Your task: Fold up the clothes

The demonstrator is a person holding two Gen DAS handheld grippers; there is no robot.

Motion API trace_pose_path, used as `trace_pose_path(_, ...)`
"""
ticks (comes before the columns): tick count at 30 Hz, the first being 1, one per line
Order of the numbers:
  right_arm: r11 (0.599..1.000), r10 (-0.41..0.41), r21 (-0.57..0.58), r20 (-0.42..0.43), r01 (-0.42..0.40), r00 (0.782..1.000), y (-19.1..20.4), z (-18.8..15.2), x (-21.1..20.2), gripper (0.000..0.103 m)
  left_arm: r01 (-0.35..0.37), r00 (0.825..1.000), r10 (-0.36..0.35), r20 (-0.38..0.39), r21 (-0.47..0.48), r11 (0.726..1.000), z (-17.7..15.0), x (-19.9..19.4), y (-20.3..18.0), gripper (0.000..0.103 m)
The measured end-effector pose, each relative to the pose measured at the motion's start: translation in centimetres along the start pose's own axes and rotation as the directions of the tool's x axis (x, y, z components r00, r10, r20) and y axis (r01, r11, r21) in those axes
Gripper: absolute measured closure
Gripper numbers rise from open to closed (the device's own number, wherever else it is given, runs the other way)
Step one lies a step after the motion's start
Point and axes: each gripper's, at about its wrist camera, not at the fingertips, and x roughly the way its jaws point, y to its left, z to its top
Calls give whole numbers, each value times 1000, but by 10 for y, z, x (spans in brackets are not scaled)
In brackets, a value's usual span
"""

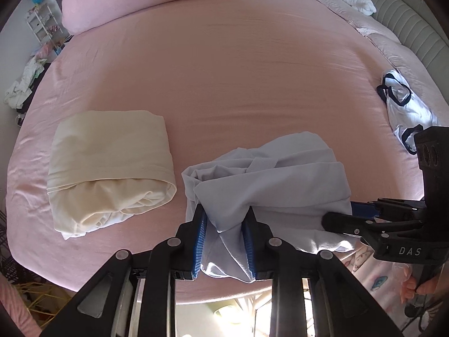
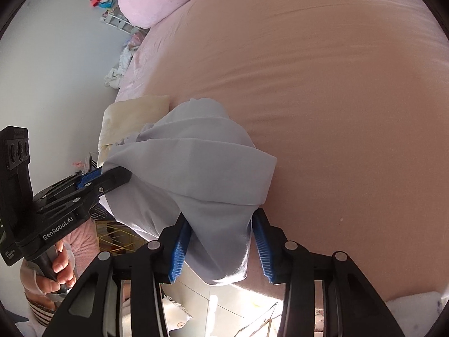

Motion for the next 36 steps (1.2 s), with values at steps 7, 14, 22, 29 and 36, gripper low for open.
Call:
trace_pose_path(7, 1000, -22, -9, 34, 22, 999, 3, -4, -12, 50, 156, 988, -151, 39, -184, 970, -18, -29, 31, 57)
trace_pose_path(14, 979, -152, -121, 99, 163, 983, 27, -30, -31, 37, 161, 983, -135, 126, -234, 959, -55, -40, 43, 49)
trace_pose_path(22, 907, -291, -300, 63, 296, 955, 43, -62, -17, 37, 163, 979, -135, 150, -194, 967, -77, -32, 27, 49)
trace_pose_path(29, 897, -303, -308, 94, 317, 948, 43, -62, -14, 37, 135, 976, -113, 185, -105, 985, -80, -31, -4, 49)
trace_pose_path(36, 920, -293, -240, 97, 309, 951, 29, -49, -12, 37, -4, 965, -8, 263, 44, 999, -82, -22, -30, 49)
